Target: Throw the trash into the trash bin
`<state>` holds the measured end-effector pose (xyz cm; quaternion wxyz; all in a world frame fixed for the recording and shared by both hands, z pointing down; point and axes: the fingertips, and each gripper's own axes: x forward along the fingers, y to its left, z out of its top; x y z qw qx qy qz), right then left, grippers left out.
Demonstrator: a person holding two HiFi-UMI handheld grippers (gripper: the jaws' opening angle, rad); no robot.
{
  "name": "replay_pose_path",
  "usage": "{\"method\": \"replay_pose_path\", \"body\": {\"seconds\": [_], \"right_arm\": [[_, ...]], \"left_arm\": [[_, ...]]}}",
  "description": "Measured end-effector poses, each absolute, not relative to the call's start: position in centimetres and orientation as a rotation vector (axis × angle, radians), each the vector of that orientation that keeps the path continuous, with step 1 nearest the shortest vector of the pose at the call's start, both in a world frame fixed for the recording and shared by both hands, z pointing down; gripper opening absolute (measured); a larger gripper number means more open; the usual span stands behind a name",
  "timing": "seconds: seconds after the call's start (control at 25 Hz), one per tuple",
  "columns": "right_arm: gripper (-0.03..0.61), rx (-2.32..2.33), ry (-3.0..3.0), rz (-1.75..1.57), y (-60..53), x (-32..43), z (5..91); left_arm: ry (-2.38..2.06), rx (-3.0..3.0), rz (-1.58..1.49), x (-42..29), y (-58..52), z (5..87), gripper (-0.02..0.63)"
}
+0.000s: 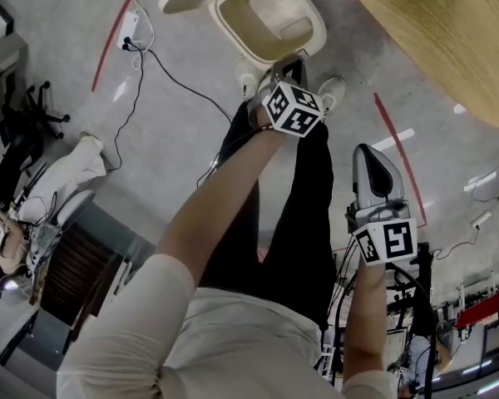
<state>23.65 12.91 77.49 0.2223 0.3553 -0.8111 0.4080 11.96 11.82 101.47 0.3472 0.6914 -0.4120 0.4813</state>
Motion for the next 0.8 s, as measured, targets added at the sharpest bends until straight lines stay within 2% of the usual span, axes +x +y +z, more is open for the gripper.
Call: {"method": "replay_pose_path", "body": {"seconds": [0.8], "right_arm": [[0.0,1.025,-2.298,1.038,12.7,21.5,68.7]], "left_arm": [[-1.11,1.918,1.006,11.3,11.3,87.1,0.003]]}}
